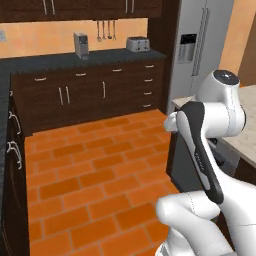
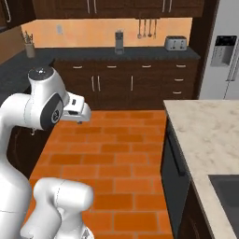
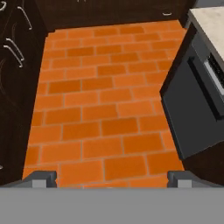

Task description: Navigate to the coffee machine.

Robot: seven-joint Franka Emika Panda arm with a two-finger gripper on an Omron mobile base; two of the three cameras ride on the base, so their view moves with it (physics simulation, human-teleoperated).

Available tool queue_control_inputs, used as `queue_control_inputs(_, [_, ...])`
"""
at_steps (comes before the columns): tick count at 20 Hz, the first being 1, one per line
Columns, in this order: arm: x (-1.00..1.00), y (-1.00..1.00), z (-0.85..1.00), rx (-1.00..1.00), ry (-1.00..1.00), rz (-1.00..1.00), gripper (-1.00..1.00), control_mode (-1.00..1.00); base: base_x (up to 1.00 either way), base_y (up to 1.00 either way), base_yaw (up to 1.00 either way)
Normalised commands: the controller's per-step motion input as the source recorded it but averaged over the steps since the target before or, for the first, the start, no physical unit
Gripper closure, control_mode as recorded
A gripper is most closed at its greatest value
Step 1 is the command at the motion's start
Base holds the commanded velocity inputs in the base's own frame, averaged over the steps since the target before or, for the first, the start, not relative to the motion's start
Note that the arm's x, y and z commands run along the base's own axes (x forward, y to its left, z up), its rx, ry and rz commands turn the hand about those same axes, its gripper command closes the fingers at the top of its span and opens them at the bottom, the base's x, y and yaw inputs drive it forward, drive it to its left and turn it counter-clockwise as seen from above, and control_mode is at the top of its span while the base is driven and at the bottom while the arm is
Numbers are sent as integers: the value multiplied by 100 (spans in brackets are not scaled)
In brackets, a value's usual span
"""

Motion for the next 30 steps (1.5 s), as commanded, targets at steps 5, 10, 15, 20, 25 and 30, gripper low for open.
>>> queue_control_inputs(5, [0,0,0,0,0,0,-100,100,100,27,0])
queue_control_inputs(10, [0,0,0,0,0,0,-100,100,100,25,0])
queue_control_inputs(15, [0,0,0,0,0,0,-100,100,100,24,0])
queue_control_inputs(20, [0,0,0,0,0,0,-100,100,100,23,0])
queue_control_inputs(25, [0,0,0,0,0,0,-100,100,100,18,0])
queue_control_inputs(30, [0,0,0,0,0,0,-100,100,100,11,0])
